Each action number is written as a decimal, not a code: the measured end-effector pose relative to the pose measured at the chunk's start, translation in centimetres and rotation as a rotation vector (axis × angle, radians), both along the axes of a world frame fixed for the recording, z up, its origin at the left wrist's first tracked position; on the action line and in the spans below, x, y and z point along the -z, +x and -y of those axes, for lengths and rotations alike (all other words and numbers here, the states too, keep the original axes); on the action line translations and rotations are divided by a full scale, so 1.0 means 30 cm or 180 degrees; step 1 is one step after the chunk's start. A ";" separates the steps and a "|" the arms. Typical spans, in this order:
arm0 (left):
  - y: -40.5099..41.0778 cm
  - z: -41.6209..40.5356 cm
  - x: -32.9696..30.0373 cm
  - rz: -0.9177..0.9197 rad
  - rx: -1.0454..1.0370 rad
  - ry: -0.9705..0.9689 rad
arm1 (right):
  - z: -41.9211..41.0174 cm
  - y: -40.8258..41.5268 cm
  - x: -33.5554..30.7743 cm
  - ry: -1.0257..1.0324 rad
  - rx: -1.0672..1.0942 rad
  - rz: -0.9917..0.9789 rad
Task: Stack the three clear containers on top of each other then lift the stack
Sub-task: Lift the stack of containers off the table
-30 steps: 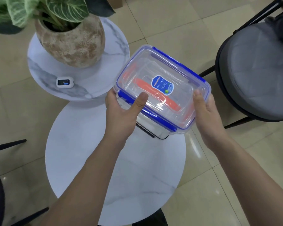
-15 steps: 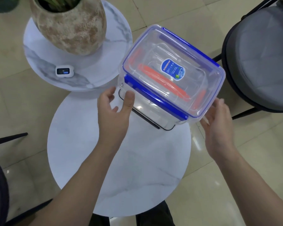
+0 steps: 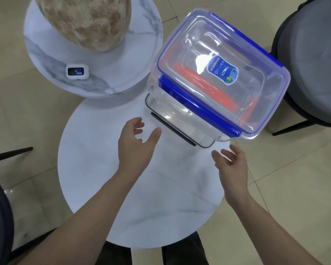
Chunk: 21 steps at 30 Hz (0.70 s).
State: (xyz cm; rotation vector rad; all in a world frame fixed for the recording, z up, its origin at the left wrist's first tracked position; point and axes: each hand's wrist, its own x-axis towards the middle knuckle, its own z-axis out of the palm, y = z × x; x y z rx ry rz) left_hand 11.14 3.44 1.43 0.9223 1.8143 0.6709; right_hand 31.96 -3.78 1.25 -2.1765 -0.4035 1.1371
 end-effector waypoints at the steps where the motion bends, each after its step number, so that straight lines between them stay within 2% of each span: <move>1: 0.000 -0.007 0.011 -0.0062 0.0105 0.0011 | -0.004 -0.011 0.007 -0.0021 -0.0055 0.0024; 12: 0.016 -0.170 0.130 -0.0553 0.1165 -0.0015 | -0.097 -0.099 0.104 0.0380 -0.0216 0.0146; 15: 0.028 -0.207 0.156 -0.0616 0.1165 0.0090 | -0.125 -0.113 0.119 0.0454 -0.0209 0.0355; 21: 0.041 -0.264 0.203 -0.0485 0.1104 -0.0155 | -0.151 -0.120 0.153 0.0250 0.0087 0.0638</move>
